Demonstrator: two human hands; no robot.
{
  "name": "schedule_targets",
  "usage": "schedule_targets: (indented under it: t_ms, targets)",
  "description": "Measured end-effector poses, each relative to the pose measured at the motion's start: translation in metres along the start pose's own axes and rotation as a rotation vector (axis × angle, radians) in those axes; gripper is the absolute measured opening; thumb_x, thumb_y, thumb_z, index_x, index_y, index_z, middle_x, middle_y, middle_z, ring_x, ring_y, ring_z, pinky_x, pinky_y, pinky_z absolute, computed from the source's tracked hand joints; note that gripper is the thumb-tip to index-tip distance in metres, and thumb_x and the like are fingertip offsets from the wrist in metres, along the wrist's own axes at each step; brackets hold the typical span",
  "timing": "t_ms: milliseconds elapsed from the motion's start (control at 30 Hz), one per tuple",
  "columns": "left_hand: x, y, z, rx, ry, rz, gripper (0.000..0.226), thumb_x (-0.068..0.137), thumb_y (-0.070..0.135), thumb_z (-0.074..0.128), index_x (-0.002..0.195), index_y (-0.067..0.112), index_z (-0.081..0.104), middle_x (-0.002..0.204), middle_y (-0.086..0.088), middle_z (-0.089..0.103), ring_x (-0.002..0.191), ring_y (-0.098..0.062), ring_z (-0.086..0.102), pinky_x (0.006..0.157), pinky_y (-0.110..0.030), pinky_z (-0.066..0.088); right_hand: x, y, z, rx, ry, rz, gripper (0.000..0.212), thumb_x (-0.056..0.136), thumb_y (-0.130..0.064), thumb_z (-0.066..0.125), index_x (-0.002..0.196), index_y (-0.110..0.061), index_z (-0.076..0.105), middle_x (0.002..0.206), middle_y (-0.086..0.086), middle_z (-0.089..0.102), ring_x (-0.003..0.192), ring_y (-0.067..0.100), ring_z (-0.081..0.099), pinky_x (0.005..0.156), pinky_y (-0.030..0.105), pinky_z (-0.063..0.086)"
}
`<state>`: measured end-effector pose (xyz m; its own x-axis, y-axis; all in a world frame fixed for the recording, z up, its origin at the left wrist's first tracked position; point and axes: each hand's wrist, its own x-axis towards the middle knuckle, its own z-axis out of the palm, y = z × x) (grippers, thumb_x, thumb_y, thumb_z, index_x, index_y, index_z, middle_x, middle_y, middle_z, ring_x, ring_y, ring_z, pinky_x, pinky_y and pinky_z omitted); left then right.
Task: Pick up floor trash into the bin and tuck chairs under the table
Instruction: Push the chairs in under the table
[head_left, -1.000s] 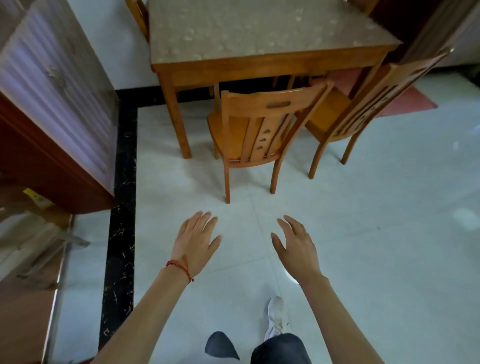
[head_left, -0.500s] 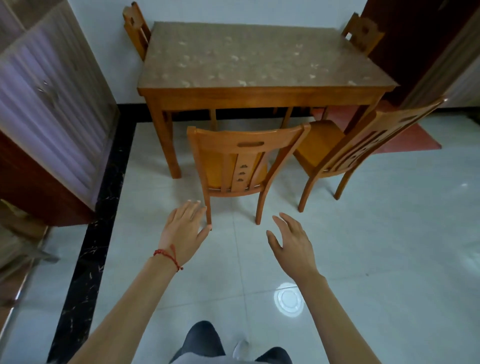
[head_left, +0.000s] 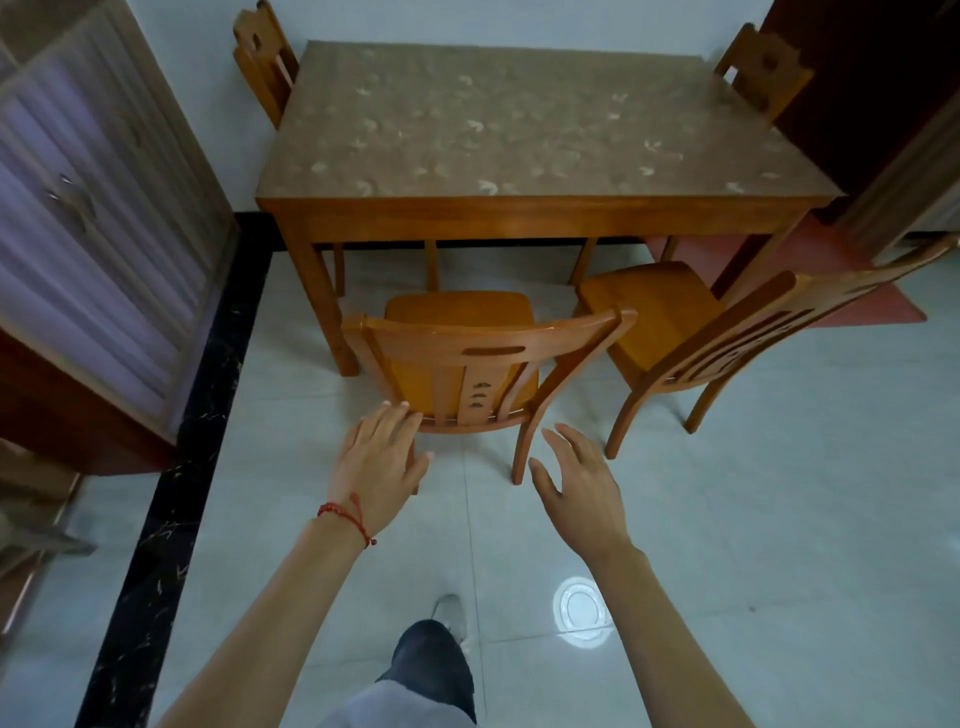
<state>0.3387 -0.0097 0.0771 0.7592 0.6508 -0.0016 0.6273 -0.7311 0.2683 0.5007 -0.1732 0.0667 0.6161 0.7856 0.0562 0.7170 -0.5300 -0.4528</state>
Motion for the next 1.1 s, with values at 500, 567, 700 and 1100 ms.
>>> schedule_targets:
  t_ms: [500, 567, 700, 1100]
  targets:
    - [0.100, 0.005, 0.020, -0.481, 0.035, -0.281, 0.045, 0.091, 0.035, 0.048, 0.126, 0.008, 0.048, 0.130, -0.010, 0.052, 0.122, -0.025, 0.042, 0.095, -0.024, 0.030, 0.105, 0.021, 0.001, 0.309, 0.031, 0.241, 0.038, 0.092, -0.035, 0.048, 0.122, -0.013, 0.054, 0.123, 0.005, 0.059, 0.110, 0.016, 0.054, 0.089, 0.027, 0.042]
    - [0.110, 0.012, 0.019, -0.657, 0.076, -0.411, 0.036, 0.092, 0.034, 0.047, 0.114, 0.008, 0.056, 0.100, 0.000, 0.062, 0.099, -0.024, 0.051, 0.079, -0.007, 0.032, 0.119, 0.021, -0.003, 0.474, 0.002, 0.362, 0.035, 0.092, -0.037, 0.047, 0.115, -0.013, 0.059, 0.111, 0.007, 0.067, 0.086, -0.001, 0.060, 0.079, 0.012, 0.043]
    - [0.131, 0.017, 0.017, -0.900, 0.105, -0.651, 0.028, 0.091, 0.043, 0.044, 0.080, 0.020, 0.057, 0.066, 0.011, 0.052, 0.076, -0.020, 0.053, 0.070, -0.025, 0.041, 0.144, 0.023, -0.007, 0.842, -0.081, 0.591, 0.029, 0.091, -0.041, 0.048, 0.074, -0.022, 0.063, 0.081, 0.017, 0.071, 0.074, 0.008, 0.065, 0.081, 0.034, 0.053]
    - [0.166, 0.036, 0.023, -1.084, 0.281, -0.925, 0.033, 0.081, 0.035, 0.063, 0.089, 0.003, 0.061, 0.087, -0.013, 0.066, 0.089, -0.028, 0.062, 0.087, -0.040, 0.049, 0.200, 0.032, -0.004, 0.936, -0.016, 0.723, 0.021, 0.087, -0.037, 0.056, 0.068, -0.028, 0.057, 0.061, -0.012, 0.061, 0.065, 0.014, 0.063, 0.070, 0.031, 0.052]
